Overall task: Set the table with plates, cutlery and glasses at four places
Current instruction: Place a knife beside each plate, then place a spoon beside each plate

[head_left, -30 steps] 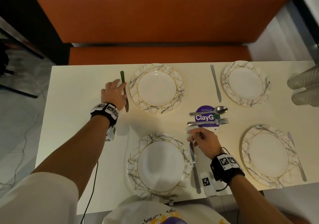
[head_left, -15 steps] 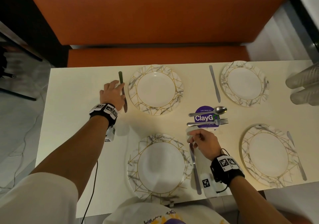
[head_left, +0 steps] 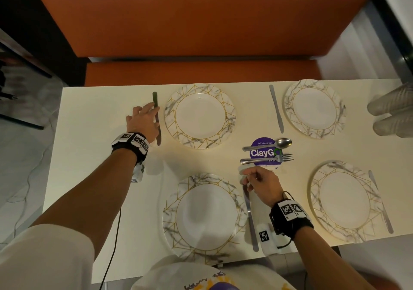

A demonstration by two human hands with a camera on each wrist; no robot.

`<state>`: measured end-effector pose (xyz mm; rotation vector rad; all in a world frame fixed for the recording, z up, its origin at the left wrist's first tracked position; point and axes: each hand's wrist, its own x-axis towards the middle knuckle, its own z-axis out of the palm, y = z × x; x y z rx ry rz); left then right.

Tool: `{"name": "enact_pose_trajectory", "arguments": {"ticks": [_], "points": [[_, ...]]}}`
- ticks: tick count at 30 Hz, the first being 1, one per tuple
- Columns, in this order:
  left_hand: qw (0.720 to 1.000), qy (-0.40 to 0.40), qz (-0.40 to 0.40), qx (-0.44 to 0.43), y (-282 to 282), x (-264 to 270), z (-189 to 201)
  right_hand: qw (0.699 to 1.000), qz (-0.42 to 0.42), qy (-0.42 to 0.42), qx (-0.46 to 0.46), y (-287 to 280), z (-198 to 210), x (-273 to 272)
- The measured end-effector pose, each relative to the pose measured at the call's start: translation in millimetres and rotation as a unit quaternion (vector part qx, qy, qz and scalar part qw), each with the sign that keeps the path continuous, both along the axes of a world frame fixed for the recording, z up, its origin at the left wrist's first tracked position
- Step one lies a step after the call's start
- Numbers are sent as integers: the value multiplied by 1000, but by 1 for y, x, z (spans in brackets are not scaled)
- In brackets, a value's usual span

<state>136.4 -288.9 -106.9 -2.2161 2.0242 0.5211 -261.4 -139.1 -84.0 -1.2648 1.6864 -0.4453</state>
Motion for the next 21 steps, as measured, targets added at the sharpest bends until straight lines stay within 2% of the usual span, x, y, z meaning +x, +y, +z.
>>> {"name": "enact_pose_trajectory", "arguments": {"ticks": [4,9,12,16,21], "points": [[999,30,7,-27,2,-2,2,1000,-7,0,-14,-3,3,-4],[987,87,22,-129,9,-27,10,998,-12,44,-39,-18,9,-21],[977,128,16,-169,13,-58,15,993,-12,102,-51,-33,13,-36],[969,170,-7,-178,17,-111,21,984,-9,168,-57,-56,18,-60],[961,210,-40,-177,26,-181,23,979,-17,188,-73,-84,15,-88]]}}
